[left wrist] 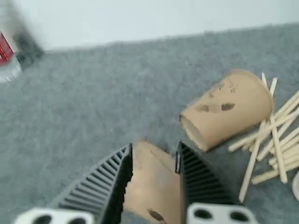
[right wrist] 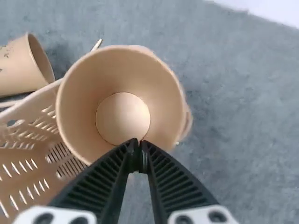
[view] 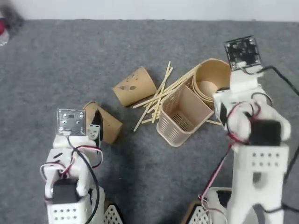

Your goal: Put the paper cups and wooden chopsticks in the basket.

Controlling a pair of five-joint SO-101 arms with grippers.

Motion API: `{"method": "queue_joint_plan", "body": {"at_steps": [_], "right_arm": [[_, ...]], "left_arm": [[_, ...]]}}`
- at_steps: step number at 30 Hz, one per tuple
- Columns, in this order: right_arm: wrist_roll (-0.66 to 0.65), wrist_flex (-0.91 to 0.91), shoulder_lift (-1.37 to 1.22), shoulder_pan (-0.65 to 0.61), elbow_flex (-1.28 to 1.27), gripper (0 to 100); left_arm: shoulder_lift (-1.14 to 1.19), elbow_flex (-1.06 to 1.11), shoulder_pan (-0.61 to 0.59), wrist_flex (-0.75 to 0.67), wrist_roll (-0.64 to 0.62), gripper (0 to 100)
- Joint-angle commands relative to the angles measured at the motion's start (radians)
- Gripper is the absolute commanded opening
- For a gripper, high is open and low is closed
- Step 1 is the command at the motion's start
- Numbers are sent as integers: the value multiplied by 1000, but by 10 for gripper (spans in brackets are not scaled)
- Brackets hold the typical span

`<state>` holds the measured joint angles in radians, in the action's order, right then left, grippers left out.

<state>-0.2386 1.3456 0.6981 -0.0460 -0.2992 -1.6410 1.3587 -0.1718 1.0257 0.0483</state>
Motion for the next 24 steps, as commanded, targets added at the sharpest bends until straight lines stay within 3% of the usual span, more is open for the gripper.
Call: {"method": "queue_joint_plan", "body": {"at_steps": [1,8,15,19,24], "right_arm": [[26,-12,-41,1,8,7],[46,5,-54,-2,69,7],[38,133,-84,-85,336,7],[38,160,-211,-162,450,7],[41,193,-453,-136,546,7]], "left_arm": [[17,31,-6,-49,-34,152],[17,64,-23,-54,-38,152],[17,77,-18,-54,-38,153],[17,116,-18,-81,-38,154],[17,159,-18,-129,-35,155]]}}
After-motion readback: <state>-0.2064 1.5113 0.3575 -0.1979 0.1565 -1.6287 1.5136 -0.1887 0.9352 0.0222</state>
